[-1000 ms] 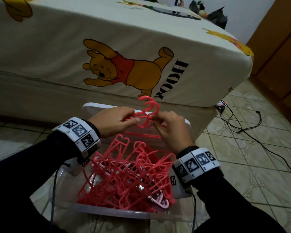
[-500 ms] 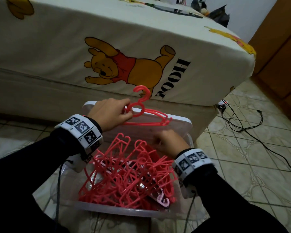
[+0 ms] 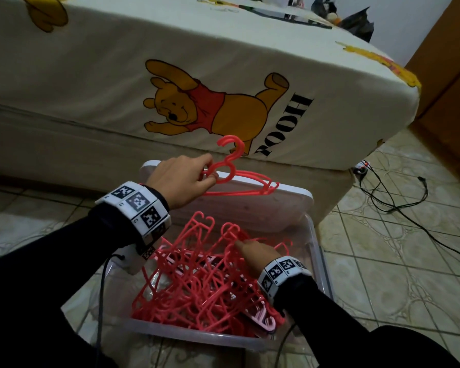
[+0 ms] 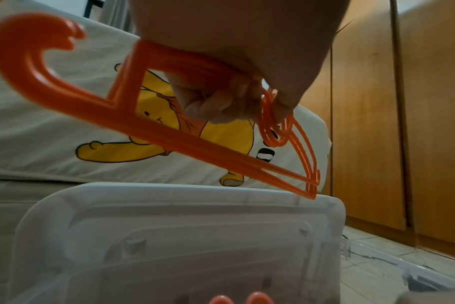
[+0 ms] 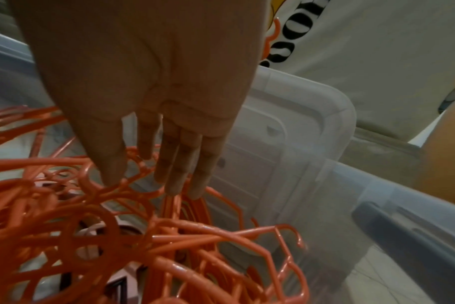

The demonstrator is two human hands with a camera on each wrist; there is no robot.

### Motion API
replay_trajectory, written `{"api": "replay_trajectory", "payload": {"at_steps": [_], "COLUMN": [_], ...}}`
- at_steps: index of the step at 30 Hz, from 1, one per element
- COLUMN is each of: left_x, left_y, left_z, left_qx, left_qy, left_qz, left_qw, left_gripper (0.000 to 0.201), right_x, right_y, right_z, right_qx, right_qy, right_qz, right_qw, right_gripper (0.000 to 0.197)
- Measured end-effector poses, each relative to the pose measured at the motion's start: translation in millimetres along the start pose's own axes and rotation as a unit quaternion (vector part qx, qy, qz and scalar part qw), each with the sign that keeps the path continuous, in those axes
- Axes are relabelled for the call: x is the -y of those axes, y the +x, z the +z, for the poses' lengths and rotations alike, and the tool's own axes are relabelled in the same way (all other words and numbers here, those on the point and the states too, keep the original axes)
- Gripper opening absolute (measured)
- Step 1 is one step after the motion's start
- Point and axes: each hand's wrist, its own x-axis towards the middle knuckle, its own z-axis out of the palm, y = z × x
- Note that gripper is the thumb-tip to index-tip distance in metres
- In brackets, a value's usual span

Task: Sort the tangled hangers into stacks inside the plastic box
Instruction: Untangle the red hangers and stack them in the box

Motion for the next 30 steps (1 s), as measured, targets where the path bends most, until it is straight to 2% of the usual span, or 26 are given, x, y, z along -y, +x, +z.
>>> {"api": "replay_trajectory", "payload": {"at_steps": [5, 10, 14, 18, 21, 25, 27, 30], "left_x": [2.2, 3.4, 5.4, 7.4, 6.3, 3.8, 2.8, 0.6], "left_y": [0.4, 2.4, 5.0, 6.4, 4.5, 2.6, 3.1, 3.8], "left_z": [2.9, 2.8, -0.4, -3.2, -2.5, -0.7, -1.0, -3.2], "left_qx": [-0.001, 0.006, 0.003, 0.010, 0.012, 0.007, -0.009, -0.043], "left_qy": [0.005, -0.025, -0.049, -0.077, -0.072, -0.049, -0.059, -0.091], "left_qz": [-0.004, -0.022, -0.030, -0.028, -0.021, -0.012, -0.015, -0.028], "left_qw": [1.000, 0.999, 0.998, 0.997, 0.997, 0.999, 0.998, 0.994], "left_gripper": [0.021, 0.022, 0.019, 0.016, 0.020, 0.025, 0.023, 0.014], "right_x": [6.9, 6.5, 4.0, -3.7, -8.7, -15.5, -17.7, -15.7], "right_y": [2.8, -3.9, -14.1, -28.3, -39.7, -45.4, -46.2, -48.4], "right_z": [2.0, -25.5, -54.9, -83.1, -97.8, -107.1, -108.0, -106.4], "right_qx": [-0.024, -0.047, -0.110, -0.185, -0.230, -0.315, -0.326, -0.304], "right_qy": [0.012, 0.087, 0.143, 0.179, 0.265, 0.398, 0.441, 0.492], "right_qz": [-0.006, -0.023, -0.062, -0.069, -0.067, -0.042, -0.032, -0.038], "right_qw": [1.000, 0.995, 0.982, 0.964, 0.934, 0.861, 0.836, 0.815], "right_gripper": [0.035, 0.023, 0.011, 0.006, 0.007, 0.009, 0.015, 0.021]}}
